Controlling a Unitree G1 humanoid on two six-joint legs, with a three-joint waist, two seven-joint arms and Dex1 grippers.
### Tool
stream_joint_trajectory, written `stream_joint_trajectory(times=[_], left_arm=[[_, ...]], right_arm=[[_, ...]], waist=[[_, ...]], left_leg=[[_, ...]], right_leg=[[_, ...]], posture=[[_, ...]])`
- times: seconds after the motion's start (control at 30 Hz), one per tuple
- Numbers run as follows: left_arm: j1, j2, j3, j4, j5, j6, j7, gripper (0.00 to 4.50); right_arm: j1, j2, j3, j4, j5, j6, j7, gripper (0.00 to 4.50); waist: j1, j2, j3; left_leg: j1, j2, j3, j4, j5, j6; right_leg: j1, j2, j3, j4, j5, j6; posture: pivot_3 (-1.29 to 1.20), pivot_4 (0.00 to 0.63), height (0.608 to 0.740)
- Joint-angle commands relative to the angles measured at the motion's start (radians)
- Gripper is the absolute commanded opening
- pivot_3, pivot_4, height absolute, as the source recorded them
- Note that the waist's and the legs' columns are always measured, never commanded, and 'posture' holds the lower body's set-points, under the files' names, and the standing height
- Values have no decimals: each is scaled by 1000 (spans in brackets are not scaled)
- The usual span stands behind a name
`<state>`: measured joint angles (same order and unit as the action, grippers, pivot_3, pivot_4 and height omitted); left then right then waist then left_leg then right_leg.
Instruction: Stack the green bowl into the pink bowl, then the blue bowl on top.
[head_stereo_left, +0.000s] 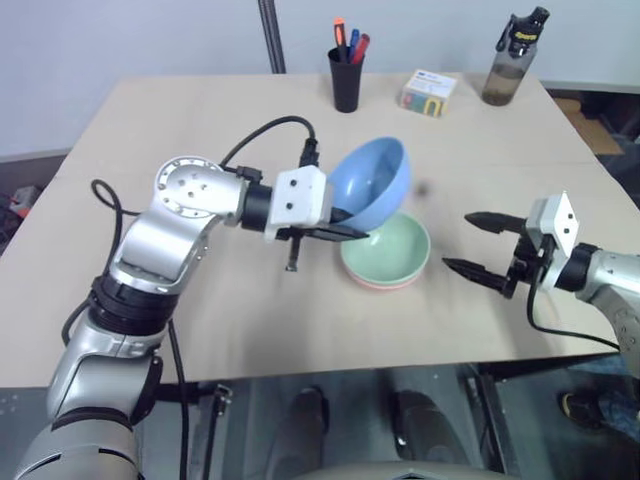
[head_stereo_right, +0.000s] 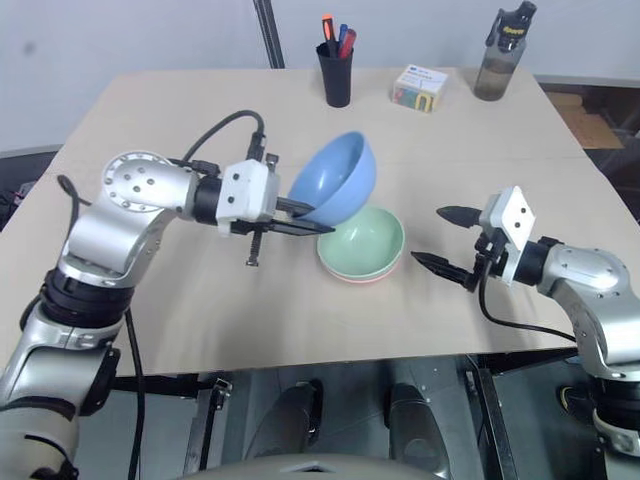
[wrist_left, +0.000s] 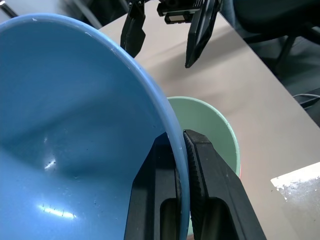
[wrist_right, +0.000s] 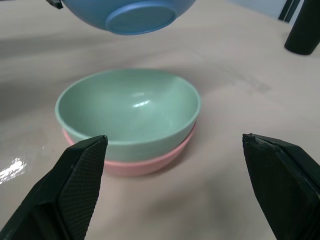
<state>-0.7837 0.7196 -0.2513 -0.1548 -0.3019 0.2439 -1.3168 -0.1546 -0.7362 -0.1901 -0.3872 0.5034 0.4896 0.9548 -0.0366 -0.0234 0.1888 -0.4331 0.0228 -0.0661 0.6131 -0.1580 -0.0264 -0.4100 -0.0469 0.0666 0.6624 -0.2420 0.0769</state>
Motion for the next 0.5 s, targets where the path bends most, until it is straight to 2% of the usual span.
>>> stream_joint_trajectory(times=[0.03, 0.27, 0.5], left_arm=[[-26, -9, -6, 9, 7, -38, -35, 101], [-55, -27, -28, 62, 29, -87, -92, 101], [-68, -48, -49, 99, 65, -135, -122, 101]], right_arm=[[41, -41, -98, -47, 28, -59, 36, 4500], [122, -97, -221, 10, 47, -203, 159, 4500], [107, -102, -304, 47, 178, -190, 219, 4500]], waist=[[0, 0, 0], [-3, 0, 0], [-3, 0, 0]], left_leg=[[0, 0, 0, 0, 0, 0], [1, 0, 0, 1, 0, 0], [1, 0, 0, 1, 0, 0]], right_leg=[[0, 0, 0, 0, 0, 0], [1, 0, 0, 0, 0, 0], [1, 0, 0, 0, 0, 1]], posture=[[0, 150, 740], [0, 150, 740], [0, 150, 740]])
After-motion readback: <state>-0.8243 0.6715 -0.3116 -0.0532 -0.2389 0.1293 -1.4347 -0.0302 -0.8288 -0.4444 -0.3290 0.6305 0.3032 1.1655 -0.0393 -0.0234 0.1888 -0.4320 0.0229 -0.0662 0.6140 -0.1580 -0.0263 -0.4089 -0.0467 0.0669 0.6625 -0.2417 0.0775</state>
